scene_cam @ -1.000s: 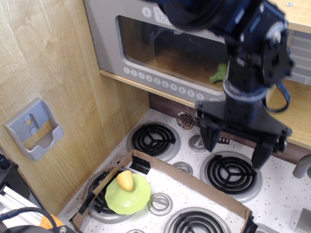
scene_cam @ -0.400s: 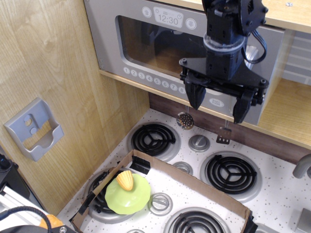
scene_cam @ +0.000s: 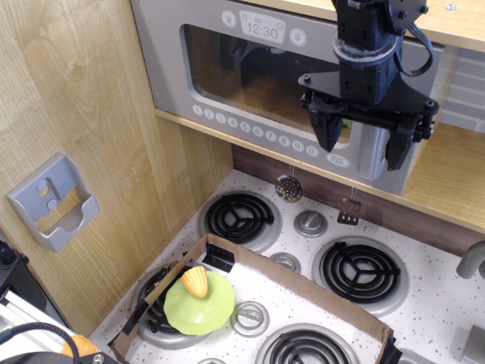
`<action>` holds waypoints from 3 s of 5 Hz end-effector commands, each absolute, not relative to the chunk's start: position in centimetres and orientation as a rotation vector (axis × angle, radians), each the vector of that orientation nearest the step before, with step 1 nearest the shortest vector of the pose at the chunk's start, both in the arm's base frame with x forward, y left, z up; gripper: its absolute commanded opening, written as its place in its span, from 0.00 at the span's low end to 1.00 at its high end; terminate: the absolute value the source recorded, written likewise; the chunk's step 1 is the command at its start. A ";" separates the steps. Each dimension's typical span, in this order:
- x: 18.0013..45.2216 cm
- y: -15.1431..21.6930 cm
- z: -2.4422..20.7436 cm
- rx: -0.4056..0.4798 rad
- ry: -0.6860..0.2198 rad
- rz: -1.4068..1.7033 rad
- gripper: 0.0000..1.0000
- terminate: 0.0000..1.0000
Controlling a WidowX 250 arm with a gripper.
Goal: Open microwave
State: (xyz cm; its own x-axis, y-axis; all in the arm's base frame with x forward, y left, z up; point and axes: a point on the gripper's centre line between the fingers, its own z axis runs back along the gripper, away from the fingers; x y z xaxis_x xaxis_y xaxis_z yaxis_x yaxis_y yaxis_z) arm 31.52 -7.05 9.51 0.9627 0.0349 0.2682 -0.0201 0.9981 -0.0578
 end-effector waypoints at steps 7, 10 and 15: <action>27.2 -9.5 8.4 -0.066 -0.298 0.158 1.00 0.00; 24.9 -18.3 6.1 -0.139 -0.243 0.210 1.00 0.00; 33.0 -17.9 7.5 -0.046 -0.319 -0.413 1.00 0.00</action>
